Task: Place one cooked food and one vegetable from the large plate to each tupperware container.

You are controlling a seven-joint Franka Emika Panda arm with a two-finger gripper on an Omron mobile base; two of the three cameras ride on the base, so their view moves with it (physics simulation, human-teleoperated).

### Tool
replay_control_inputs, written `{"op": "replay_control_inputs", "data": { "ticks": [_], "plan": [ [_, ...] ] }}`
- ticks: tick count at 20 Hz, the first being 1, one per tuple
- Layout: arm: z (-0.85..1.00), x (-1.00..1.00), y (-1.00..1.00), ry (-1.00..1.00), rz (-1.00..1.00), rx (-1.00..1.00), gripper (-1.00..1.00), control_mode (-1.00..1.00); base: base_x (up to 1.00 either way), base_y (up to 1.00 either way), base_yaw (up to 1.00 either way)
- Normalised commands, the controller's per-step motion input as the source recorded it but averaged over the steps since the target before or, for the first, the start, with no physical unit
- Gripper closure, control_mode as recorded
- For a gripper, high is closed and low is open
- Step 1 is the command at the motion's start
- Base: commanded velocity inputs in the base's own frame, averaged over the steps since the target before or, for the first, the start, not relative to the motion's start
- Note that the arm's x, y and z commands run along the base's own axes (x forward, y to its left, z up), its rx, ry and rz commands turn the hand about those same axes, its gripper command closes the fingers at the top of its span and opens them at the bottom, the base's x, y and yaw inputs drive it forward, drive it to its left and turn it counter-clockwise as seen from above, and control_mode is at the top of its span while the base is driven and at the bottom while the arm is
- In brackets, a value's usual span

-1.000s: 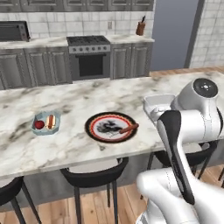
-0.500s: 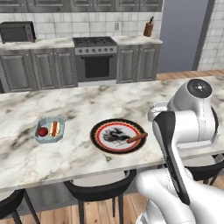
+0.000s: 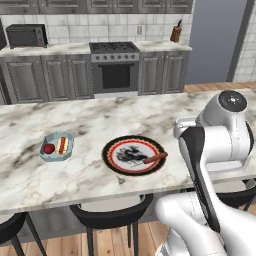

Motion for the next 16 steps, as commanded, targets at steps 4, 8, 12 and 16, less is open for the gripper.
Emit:
{"op": "replay_control_inputs", "data": {
  "ticks": [4, 8, 12, 16],
  "plan": [
    [0.02, 0.45, -1.0, 0.12, -0.13, 0.13, 1.0, -1.0, 0.0, 0.0, 0.0],
    [-0.09, 0.81, -0.92, 0.14, -0.08, 0.09, 1.0, -1.0, 0.0, 0.0, 0.0],
    [-0.54, 0.99, -0.68, 0.23, 0.0, 0.03, 1.0, -1.0, 0.0, 0.0, 0.0],
    [-0.67, 0.77, -0.48, 0.17, 0.0, 0.03, 1.0, -1.0, 0.0, 0.0, 0.0]
  ]
}}
